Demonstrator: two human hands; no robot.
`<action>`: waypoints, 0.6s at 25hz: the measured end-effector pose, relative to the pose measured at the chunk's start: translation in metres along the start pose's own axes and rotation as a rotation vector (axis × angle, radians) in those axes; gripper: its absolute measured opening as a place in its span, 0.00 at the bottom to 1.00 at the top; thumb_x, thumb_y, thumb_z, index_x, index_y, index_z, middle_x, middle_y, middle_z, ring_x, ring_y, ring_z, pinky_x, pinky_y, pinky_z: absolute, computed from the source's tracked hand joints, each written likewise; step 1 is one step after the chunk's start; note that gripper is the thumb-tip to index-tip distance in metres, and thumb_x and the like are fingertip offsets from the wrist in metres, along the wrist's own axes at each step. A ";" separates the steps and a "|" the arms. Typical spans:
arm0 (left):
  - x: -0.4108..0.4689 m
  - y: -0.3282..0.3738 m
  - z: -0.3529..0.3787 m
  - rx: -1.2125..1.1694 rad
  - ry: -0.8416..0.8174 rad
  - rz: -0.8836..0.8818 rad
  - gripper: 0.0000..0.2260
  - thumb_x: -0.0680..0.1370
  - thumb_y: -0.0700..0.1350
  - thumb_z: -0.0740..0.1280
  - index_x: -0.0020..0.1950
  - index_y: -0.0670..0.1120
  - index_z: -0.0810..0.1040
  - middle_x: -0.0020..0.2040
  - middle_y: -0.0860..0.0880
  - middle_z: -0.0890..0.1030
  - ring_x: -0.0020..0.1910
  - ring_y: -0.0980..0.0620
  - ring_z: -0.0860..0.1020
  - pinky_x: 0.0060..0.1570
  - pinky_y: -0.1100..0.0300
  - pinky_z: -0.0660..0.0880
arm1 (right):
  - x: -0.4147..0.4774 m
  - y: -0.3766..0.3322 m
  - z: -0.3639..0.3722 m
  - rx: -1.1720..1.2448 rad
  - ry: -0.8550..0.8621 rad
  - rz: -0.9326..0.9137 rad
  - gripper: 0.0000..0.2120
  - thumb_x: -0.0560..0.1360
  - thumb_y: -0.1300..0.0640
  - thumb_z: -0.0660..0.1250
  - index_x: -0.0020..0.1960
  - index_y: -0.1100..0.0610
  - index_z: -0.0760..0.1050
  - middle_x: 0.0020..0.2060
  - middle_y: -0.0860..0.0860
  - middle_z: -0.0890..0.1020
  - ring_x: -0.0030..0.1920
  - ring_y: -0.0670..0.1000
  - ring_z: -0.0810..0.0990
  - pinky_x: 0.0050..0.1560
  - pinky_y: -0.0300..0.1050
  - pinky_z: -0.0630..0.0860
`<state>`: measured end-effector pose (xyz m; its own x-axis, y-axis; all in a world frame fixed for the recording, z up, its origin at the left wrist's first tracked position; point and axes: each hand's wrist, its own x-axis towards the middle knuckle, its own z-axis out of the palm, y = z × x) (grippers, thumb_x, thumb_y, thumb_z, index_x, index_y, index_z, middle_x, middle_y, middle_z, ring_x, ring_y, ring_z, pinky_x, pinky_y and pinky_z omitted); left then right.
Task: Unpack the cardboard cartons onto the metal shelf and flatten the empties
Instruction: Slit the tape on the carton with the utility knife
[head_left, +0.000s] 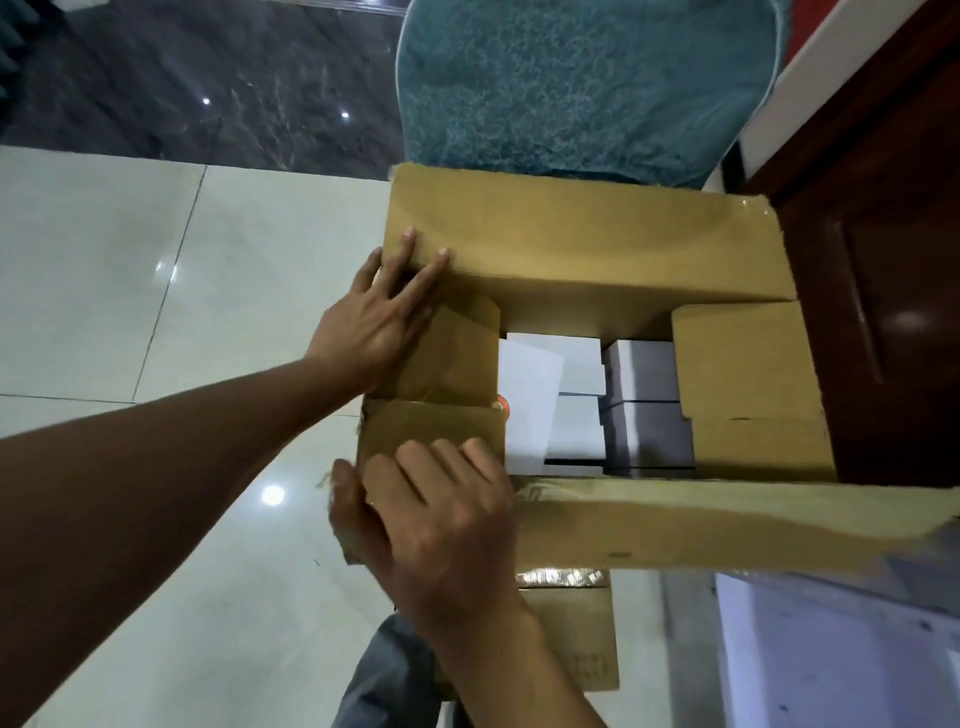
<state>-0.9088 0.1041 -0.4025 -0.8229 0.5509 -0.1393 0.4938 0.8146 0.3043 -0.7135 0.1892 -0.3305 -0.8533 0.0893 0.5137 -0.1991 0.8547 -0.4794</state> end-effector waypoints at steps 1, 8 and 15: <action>-0.001 0.001 -0.001 0.046 0.017 0.002 0.26 0.84 0.61 0.46 0.81 0.62 0.41 0.82 0.53 0.40 0.80 0.38 0.49 0.66 0.34 0.70 | -0.002 -0.006 -0.005 0.032 -0.007 0.019 0.16 0.80 0.49 0.68 0.36 0.55 0.78 0.30 0.50 0.76 0.32 0.50 0.70 0.35 0.48 0.68; -0.009 0.010 -0.002 0.274 0.121 -0.019 0.28 0.83 0.59 0.54 0.82 0.54 0.53 0.80 0.40 0.57 0.76 0.33 0.58 0.73 0.37 0.59 | -0.007 -0.025 -0.055 0.047 -0.200 0.178 0.17 0.83 0.48 0.60 0.40 0.52 0.80 0.33 0.47 0.80 0.33 0.47 0.74 0.35 0.45 0.76; -0.035 0.076 -0.014 0.111 0.178 0.041 0.23 0.83 0.53 0.56 0.77 0.50 0.64 0.76 0.42 0.64 0.74 0.37 0.63 0.69 0.39 0.64 | -0.011 0.002 -0.114 -0.077 -0.391 0.393 0.13 0.78 0.45 0.58 0.36 0.47 0.73 0.29 0.43 0.75 0.30 0.44 0.72 0.29 0.34 0.61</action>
<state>-0.8457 0.1444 -0.3616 -0.8335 0.5509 0.0426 0.5474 0.8128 0.1994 -0.6492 0.2480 -0.2556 -0.9744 0.2248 -0.0020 0.1929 0.8316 -0.5208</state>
